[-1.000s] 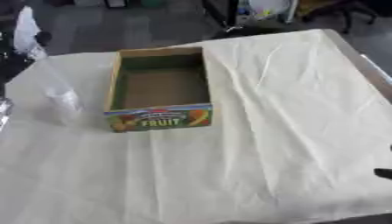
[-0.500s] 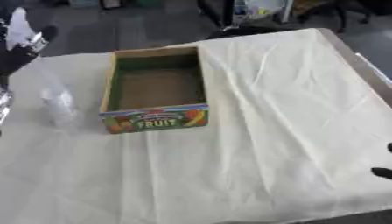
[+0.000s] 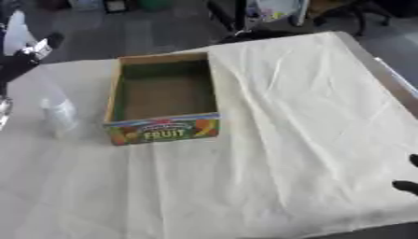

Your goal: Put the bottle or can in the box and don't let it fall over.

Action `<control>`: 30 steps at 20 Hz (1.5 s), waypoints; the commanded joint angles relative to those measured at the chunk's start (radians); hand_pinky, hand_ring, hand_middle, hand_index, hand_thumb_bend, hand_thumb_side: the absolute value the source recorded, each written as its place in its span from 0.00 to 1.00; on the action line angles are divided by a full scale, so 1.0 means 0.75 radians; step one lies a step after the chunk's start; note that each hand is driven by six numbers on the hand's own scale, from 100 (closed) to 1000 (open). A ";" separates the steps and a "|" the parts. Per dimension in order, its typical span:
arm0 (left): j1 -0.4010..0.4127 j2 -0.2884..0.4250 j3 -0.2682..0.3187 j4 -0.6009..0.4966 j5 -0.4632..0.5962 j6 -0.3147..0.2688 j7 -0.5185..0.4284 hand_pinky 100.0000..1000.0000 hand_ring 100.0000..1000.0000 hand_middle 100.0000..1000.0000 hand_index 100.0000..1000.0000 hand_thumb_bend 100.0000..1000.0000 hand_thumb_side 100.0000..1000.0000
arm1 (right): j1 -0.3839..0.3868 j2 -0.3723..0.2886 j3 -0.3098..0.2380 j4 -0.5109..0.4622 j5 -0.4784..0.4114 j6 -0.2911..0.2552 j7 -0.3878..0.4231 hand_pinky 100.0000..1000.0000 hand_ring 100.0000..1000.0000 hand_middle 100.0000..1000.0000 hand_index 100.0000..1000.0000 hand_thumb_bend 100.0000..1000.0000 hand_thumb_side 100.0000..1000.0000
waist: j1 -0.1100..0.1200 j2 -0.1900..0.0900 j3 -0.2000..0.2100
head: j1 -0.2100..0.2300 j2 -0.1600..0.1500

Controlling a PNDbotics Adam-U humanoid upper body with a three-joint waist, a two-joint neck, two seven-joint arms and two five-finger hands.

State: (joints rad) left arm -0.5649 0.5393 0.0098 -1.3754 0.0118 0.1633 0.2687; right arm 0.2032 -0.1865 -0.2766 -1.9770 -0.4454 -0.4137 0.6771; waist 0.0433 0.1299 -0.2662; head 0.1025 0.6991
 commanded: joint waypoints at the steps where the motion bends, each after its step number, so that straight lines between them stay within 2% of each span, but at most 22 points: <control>1: -0.020 0.052 0.004 -0.011 -0.006 0.006 -0.009 0.84 0.94 0.57 0.82 0.80 0.38 | -0.007 -0.008 -0.006 -0.031 0.008 0.003 -0.002 0.77 1.00 1.00 1.00 0.00 0.41 | -0.002 -0.008 -0.002 | -0.006 -0.019; 6: -0.020 0.047 -0.003 -0.002 0.004 -0.008 -0.029 0.84 0.93 0.56 0.81 0.79 0.37 | -0.006 -0.005 -0.006 -0.031 0.011 0.003 -0.003 0.77 1.00 1.00 1.00 0.00 0.41 | -0.003 -0.008 -0.003 | -0.008 -0.020; 10: -0.022 0.046 -0.010 0.007 0.015 -0.032 -0.053 0.84 0.91 0.55 0.79 0.75 0.32 | -0.006 -0.004 -0.006 -0.031 0.013 0.005 -0.002 0.77 1.00 1.00 1.00 0.00 0.41 | -0.002 -0.007 -0.003 | -0.009 -0.020; 22: -0.027 0.043 -0.008 0.021 0.048 -0.079 -0.061 0.79 0.78 0.37 0.62 0.60 0.17 | -0.005 0.000 -0.008 -0.031 0.014 0.004 -0.004 0.77 1.00 1.00 1.00 0.00 0.41 | -0.001 -0.008 -0.003 | -0.013 -0.020; 27: -0.030 0.043 -0.007 0.023 0.071 -0.084 -0.037 0.75 0.67 0.24 0.49 0.44 0.08 | -0.004 0.001 -0.009 -0.031 0.015 0.003 -0.005 0.77 1.00 1.00 1.00 0.00 0.41 | -0.001 -0.008 -0.004 | -0.014 -0.020; 28: -0.031 0.044 -0.007 0.022 0.077 -0.084 -0.032 0.73 0.62 0.19 0.45 0.36 0.04 | -0.004 0.001 -0.009 -0.031 0.015 0.003 -0.005 0.77 1.00 1.00 1.00 0.00 0.41 | -0.001 -0.009 -0.004 | -0.014 -0.020; 29: -0.031 0.045 -0.007 0.020 0.082 -0.085 -0.029 0.73 0.61 0.17 0.44 0.34 0.02 | -0.003 0.002 -0.009 -0.031 0.015 0.003 -0.005 0.77 1.00 1.00 1.00 0.00 0.41 | -0.001 -0.009 -0.004 | -0.014 -0.020; 30: -0.032 0.047 -0.007 0.017 0.087 -0.086 -0.025 0.70 0.56 0.13 0.40 0.27 0.00 | -0.003 0.002 -0.010 -0.031 0.016 0.003 -0.005 0.77 1.00 1.00 1.00 0.00 0.41 | -0.001 -0.009 -0.004 | -0.014 -0.019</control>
State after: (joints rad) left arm -0.5709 0.5392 -0.0024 -1.3502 0.0713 0.1010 0.2433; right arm 0.2034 -0.1796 -0.2767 -1.9770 -0.4369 -0.4129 0.6766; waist 0.0440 0.1299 -0.2683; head 0.0943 0.6920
